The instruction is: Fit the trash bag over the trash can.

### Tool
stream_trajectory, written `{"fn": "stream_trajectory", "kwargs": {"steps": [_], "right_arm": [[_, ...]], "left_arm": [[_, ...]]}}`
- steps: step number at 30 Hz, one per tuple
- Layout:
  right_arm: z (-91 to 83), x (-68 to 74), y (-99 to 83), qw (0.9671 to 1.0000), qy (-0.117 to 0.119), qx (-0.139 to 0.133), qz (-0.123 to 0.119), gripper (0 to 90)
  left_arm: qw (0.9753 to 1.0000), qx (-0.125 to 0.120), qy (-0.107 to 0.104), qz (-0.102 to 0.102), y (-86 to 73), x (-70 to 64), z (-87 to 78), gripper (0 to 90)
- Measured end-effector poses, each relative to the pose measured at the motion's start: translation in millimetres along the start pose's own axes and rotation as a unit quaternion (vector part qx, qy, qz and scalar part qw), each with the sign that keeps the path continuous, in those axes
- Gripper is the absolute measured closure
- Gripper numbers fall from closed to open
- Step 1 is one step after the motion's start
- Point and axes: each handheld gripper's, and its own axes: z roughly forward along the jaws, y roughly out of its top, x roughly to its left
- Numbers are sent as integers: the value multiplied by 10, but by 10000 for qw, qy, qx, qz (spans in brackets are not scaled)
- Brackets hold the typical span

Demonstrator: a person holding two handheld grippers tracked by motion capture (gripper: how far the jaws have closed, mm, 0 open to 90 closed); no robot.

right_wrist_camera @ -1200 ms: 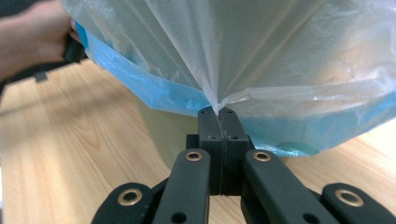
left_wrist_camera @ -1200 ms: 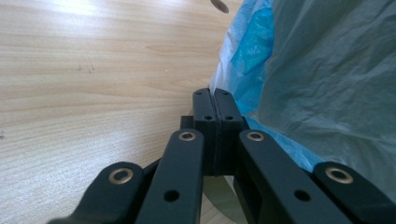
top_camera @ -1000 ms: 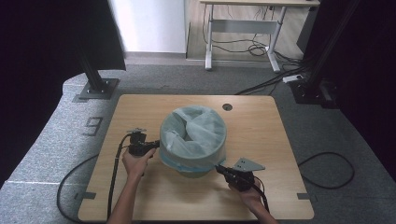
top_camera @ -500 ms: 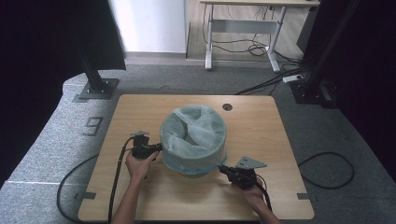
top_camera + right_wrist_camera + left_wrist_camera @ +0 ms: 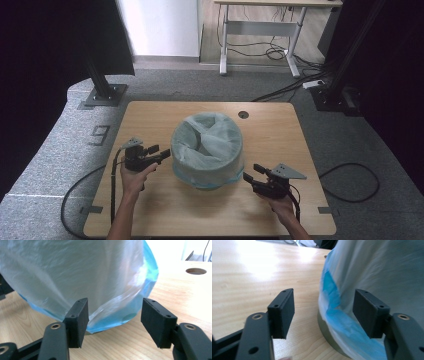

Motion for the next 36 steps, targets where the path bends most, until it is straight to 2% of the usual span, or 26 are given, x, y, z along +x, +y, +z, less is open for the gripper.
{"fn": "stream_trajectory", "kwargs": {"steps": [3,7,14,17,20,24,29,32,36], "right_arm": [[-12,-98,-1,9999,72,77,73,339],[-18,-178,-19,9996,-10,292,-37,325],[-108,-264,-58,9992,-19,390,48,314],[-146,-294,-80,9990,-48,429,70,314],[-157,-309,-92,9988,-51,486,99,314],[-186,-302,-115,9984,-70,555,78,314],[-215,-285,-123,9983,-123,560,86,317],[-214,-279,-132,9980,-161,598,96,317],[-218,-279,-167,9973,-210,696,126,314]], "left_arm": [[9998,-115,-119,138,110,-74,-118,303],[9990,-144,-215,351,277,-202,-229,254],[9972,55,-389,641,543,-408,-258,186],[9957,-10,-425,817,661,-498,-293,180],[9946,-27,-498,908,737,-540,-309,181],[9915,106,-654,1118,857,-628,-250,184],[9869,392,-665,1416,977,-769,-81,184],[9844,542,-696,1524,1038,-829,6,184],[9825,601,-796,1570,1102,-867,85,190]]}}
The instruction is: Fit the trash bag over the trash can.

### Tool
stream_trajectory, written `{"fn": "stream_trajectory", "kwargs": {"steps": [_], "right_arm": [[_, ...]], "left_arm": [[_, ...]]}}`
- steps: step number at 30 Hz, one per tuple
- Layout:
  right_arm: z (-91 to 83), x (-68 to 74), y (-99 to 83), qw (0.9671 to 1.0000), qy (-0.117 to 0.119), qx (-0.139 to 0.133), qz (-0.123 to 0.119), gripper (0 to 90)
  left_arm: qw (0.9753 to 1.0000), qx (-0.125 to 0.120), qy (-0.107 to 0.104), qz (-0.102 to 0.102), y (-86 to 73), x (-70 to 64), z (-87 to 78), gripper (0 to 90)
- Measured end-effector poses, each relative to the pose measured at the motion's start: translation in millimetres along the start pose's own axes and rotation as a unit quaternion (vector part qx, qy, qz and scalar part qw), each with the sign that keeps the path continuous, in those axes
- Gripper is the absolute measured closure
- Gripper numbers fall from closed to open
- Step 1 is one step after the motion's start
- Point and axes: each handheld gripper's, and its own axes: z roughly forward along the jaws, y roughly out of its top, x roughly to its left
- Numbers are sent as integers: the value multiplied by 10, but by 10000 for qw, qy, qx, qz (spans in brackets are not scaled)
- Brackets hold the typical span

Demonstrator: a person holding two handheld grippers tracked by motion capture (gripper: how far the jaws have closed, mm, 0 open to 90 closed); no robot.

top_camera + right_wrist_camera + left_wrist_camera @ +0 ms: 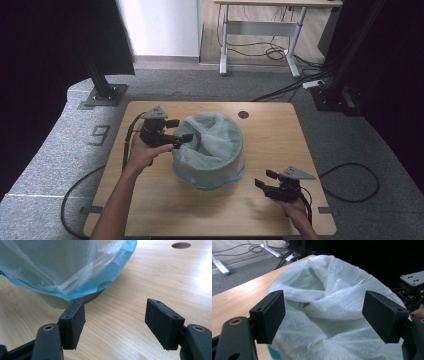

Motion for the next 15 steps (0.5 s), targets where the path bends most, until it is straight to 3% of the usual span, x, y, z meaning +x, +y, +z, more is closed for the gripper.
{"fn": "stream_trajectory", "kwargs": {"steps": [1,6,15], "right_arm": [[-2,-3,-4,10000,-9,12,13,314],[-49,-23,-6,9999,-65,-31,88,314],[-82,-46,-16,9998,-144,-50,154,312]], "left_arm": [[9999,-21,-109,-37,27,10,22,197],[9997,-52,-198,-117,121,40,95,209],[9996,255,-59,-121,325,16,368,229]]}}
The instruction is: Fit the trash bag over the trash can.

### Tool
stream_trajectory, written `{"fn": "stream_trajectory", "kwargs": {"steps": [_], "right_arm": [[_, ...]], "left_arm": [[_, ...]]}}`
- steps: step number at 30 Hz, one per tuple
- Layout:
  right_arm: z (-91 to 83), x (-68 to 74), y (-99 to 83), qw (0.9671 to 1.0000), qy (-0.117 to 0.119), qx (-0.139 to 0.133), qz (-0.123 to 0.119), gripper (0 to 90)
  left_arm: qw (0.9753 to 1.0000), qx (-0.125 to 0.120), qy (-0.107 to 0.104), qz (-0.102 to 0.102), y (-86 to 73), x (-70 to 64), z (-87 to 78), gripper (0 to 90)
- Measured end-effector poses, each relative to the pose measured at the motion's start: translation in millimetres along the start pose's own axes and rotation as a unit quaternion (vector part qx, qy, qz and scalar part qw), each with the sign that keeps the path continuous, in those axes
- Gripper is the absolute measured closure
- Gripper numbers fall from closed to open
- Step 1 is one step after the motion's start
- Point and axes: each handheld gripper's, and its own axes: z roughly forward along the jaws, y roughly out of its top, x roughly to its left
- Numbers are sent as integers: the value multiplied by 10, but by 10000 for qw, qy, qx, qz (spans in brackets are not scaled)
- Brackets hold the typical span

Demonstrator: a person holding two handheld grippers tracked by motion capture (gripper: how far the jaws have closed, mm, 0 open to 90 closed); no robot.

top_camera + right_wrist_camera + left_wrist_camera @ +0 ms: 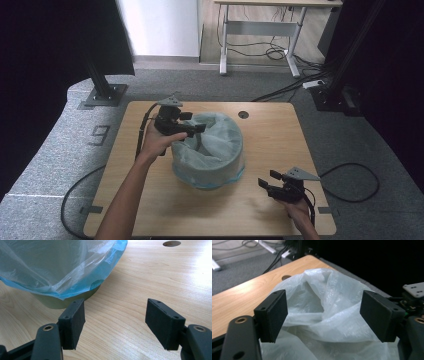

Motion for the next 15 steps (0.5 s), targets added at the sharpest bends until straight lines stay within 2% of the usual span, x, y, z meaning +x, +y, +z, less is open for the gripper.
{"fn": "stream_trajectory", "kwargs": {"steps": [3,6,10,15], "right_arm": [[0,-5,-3,10000,1,28,-9,312],[-15,-18,1,10000,19,20,11,312],[-38,-35,6,10000,30,-2,26,312],[-45,-50,1,10000,38,11,50,312]], "left_arm": [[9999,34,82,84,68,-29,80,279],[9999,73,81,89,136,-38,158,283],[9999,97,-25,49,193,-40,238,284],[9993,363,-4,109,242,-63,386,283]]}}
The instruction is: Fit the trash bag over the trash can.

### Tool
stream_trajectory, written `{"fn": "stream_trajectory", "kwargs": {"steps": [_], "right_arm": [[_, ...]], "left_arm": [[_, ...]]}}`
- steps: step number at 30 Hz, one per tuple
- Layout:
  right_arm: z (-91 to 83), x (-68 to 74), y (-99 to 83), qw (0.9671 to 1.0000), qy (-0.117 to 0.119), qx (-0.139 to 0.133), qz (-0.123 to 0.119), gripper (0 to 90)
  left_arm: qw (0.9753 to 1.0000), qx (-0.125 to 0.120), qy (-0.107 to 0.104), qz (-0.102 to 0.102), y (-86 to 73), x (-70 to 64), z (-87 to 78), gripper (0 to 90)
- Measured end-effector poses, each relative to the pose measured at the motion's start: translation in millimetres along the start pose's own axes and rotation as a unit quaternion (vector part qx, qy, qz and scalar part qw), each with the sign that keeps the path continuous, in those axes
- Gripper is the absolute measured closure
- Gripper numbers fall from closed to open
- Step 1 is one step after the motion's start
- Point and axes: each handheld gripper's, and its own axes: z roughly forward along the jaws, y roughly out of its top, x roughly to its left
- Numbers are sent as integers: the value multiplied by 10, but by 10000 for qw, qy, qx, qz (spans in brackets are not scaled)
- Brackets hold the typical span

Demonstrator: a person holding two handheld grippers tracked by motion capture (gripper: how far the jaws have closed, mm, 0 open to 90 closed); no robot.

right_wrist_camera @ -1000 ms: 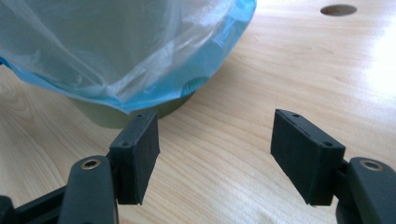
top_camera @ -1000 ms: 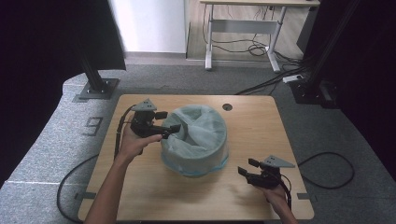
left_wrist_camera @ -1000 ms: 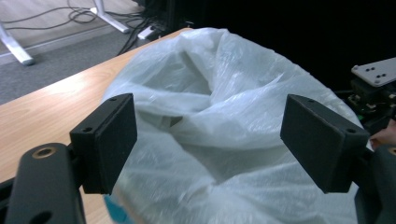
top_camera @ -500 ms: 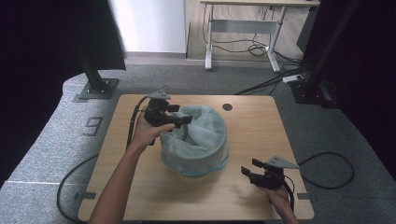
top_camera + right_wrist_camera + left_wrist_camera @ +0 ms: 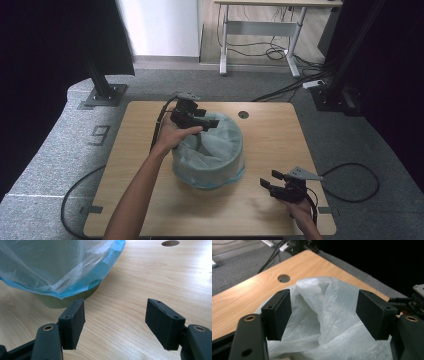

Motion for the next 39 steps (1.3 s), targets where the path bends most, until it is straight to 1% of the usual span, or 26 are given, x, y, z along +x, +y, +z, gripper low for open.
{"fn": "stream_trajectory", "kwargs": {"steps": [3,6,7,8,10,11,12,14,18,20,22,24,28,33,36,39], "right_arm": [[0,-1,-3,10000,-3,4,0,312],[2,4,-5,10000,-3,8,-7,312],[3,6,-5,10000,-3,10,-11,312],[5,9,-3,10000,5,16,-17,312],[7,14,3,10000,5,19,-31,312],[6,13,4,10000,12,27,-31,312],[9,12,2,10000,17,59,-12,313],[19,9,-3,9999,5,113,8,313],[32,2,-16,9998,15,204,16,313],[32,0,-15,9997,20,222,23,313],[33,-3,-17,9998,2,208,20,314],[28,-8,-15,9998,-7,201,15,315],[26,-17,-15,9998,-18,185,35,315],[23,-19,-20,9998,-18,193,23,315],[18,-22,-22,9998,-23,201,23,316],[10,-31,-24,9998,-27,207,21,320]], "left_arm": [[9999,140,28,5,46,-26,96,282],[9994,334,81,92,88,-62,199,283],[9990,415,85,136,103,-75,244,283],[9988,463,80,138,109,-80,283,288],[9977,645,100,163,113,-81,353,299],[9964,816,166,133,111,-79,412,305],[9958,886,175,124,108,-76,440,324],[9945,1024,155,140,99,-71,495,327],[9912,1299,187,172,75,-83,612,332],[9890,1443,233,211,65,-85,667,334],[9861,1624,266,244,49,-93,726,334],[9838,1748,286,265,38,-94,773,336],[9819,1854,306,234,26,-87,838,338],[9813,1879,343,259,22,-93,876,328],[9817,1852,323,286,31,-105,838,331],[9855,1639,284,340,58,-123,699,337]]}}
